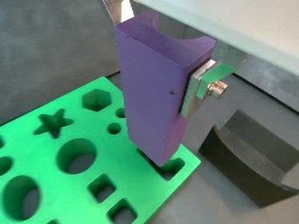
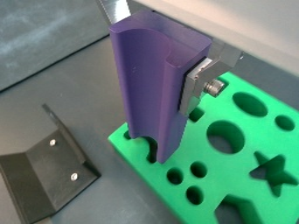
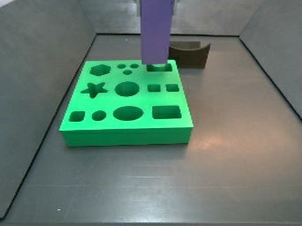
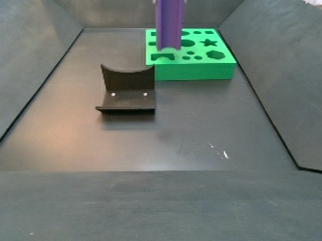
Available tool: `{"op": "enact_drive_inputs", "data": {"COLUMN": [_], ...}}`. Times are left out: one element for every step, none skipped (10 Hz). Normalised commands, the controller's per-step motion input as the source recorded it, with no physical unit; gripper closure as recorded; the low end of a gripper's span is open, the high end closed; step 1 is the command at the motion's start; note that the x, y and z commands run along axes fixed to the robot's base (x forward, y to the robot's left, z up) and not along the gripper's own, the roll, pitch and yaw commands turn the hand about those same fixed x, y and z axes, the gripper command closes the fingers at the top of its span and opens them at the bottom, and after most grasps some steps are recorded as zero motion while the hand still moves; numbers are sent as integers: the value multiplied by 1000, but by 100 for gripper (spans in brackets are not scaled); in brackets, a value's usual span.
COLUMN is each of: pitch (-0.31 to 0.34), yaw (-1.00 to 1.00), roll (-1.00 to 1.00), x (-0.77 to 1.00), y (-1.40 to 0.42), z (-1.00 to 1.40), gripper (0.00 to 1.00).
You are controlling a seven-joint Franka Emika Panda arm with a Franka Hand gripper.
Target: Insert the arch object.
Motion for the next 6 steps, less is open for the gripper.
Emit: {"op": "enact_drive_inputs", "data": {"pitch": [0, 0, 0, 0, 10, 30], "yaw": [-243, -237, -174, -71, -26, -91], "roll": [-71, -77, -89, -69, -39, -63], "x": [29, 37, 117, 211, 331, 454], "y": [57, 71, 37, 114, 74, 0], "z": [-334, -314, -306, -334, -349, -354], "gripper": [100, 100, 100, 100, 100, 100]}}
